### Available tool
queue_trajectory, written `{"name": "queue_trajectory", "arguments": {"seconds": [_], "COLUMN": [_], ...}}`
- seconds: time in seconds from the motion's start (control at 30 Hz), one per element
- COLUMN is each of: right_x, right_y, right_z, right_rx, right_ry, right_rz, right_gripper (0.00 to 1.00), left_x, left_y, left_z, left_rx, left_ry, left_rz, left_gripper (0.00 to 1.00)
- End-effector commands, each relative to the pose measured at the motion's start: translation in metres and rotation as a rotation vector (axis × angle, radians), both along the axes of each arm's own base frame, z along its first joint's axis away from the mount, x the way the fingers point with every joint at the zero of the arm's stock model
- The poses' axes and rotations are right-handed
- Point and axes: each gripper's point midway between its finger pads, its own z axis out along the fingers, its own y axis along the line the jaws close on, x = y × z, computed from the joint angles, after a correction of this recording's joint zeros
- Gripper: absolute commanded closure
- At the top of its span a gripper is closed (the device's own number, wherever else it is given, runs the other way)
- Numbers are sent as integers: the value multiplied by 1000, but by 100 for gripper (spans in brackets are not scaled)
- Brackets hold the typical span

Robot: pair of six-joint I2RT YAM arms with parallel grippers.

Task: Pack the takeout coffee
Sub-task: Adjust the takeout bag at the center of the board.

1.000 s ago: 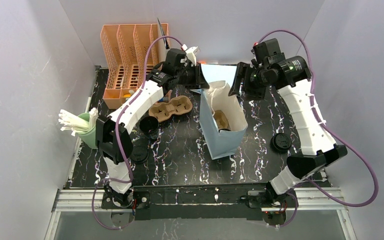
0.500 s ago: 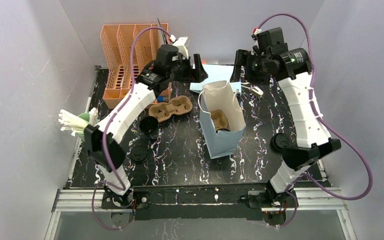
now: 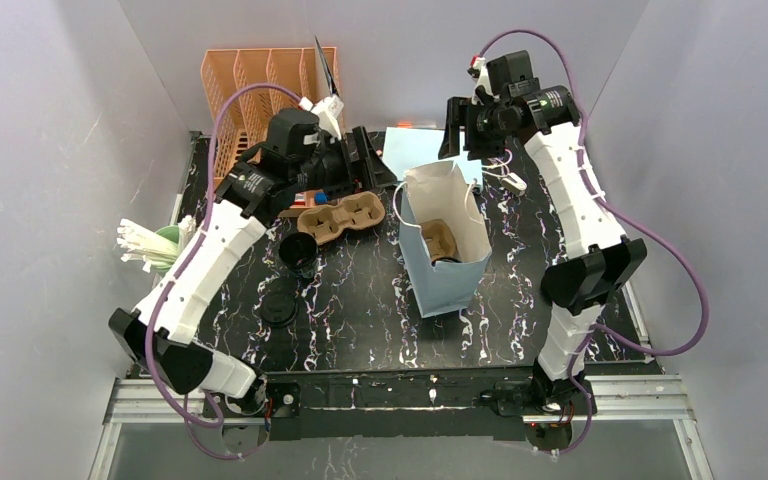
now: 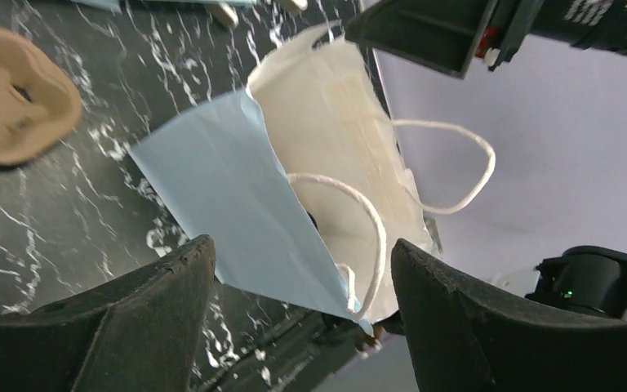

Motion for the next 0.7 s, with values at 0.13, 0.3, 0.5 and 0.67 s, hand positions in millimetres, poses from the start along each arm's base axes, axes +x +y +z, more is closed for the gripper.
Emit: {"name": "queue_trajectory", "arguments": {"seconds": [0.13,0.3,0.5,0.67], "right_x": [-6,-13,-16,-15], "right_y": [4,-1,-13,-13], "right_z": [1,-9,-14,-14], "right_rx": [19,-10,-50,-48], "right_ry": [-38,0,-12,-11], "right_rz": [69,59,15,4], "right_gripper": [30,38,51,65], "left_x": [-46,-59,-63,-54], "left_y": [-29,-25,-27,-32], "left_z": [-13,-17,-23,-34], "left_rx": [-83,-88,-90,-64], "left_ry": [192,211,218,225], "left_rz": [-158,-143,-135,-126], "left_gripper": [24,25,28,50]}}
